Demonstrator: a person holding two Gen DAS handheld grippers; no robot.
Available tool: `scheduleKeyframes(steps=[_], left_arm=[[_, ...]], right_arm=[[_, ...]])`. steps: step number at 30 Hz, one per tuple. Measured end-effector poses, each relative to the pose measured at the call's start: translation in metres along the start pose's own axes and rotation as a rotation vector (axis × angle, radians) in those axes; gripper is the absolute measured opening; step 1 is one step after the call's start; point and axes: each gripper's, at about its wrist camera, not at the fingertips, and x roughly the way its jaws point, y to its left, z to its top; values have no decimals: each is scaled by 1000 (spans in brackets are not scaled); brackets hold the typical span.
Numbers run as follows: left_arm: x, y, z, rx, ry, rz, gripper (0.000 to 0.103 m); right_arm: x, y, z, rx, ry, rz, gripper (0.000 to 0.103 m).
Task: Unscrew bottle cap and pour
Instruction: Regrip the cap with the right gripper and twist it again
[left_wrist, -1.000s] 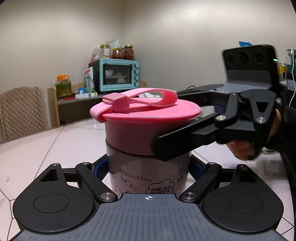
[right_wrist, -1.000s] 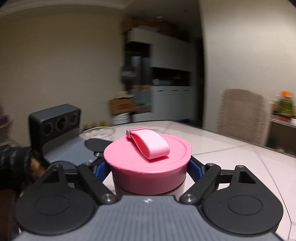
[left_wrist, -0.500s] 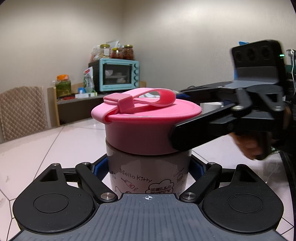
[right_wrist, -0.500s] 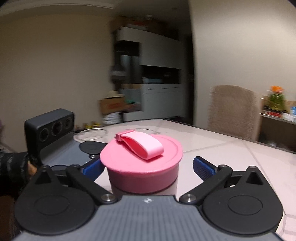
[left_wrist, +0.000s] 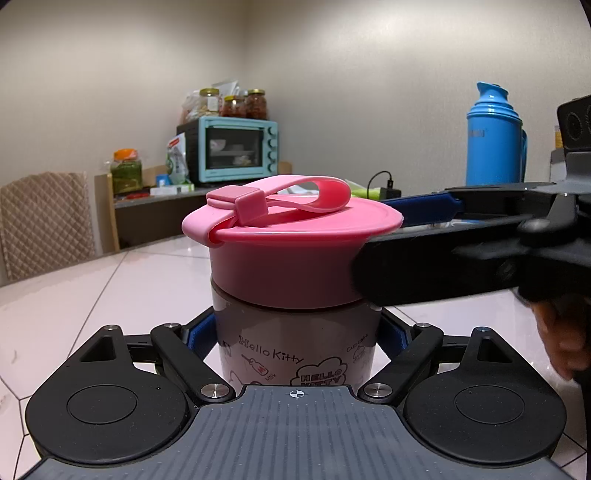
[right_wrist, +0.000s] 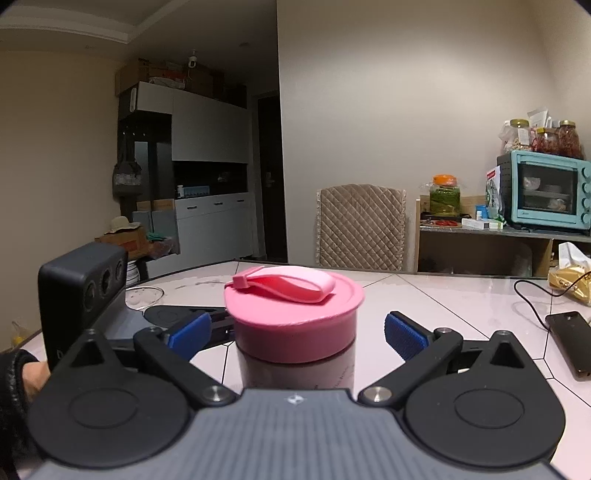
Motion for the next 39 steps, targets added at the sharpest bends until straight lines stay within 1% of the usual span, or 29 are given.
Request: scheduleKeyframes(steps=[2,4,8,16,18,20,21,25,28,29,34,36,39], left_arm=[[0,0,0,0,0,0,90],[0,0,0,0,0,0,90],[0,-1,0,0,0,0,90],[0,-1,0,0,0,0,90],[0,-1,0,0,0,0,90],[0,-1,-1,1,0,1,90],[-1,-1,-1,0,0,1,90],[-1,-1,-1,2,-1,0,90],[-1,-2,-1,1,-1,0,90],[-1,-1,-1,1,0,0,90],[-1,-1,0,4,-1,0,90],[-1,-1,-1,3,-1,0,90],[-2,-2,-1,4,0,1,90]], right_arm=[[7,3,-2,1,8,-22,98],[11,5,-4,4,9,-43,97],[16,9,-7,11,-4,-61,97],[25,10,-9,42,-2,-91,96],[27,10,-9,46,3,-94,90],[27,9,-8,48,5,-89,89],[26,9,-8,46,6,-84,86],[25,9,-8,39,5,-71,86],[24,5,-6,27,10,-30,86],[24,0,-4,23,15,3,86],[28,-30,2,-34,45,194,85],[34,-50,7,-72,64,322,86],[43,-70,14,-107,83,462,86]])
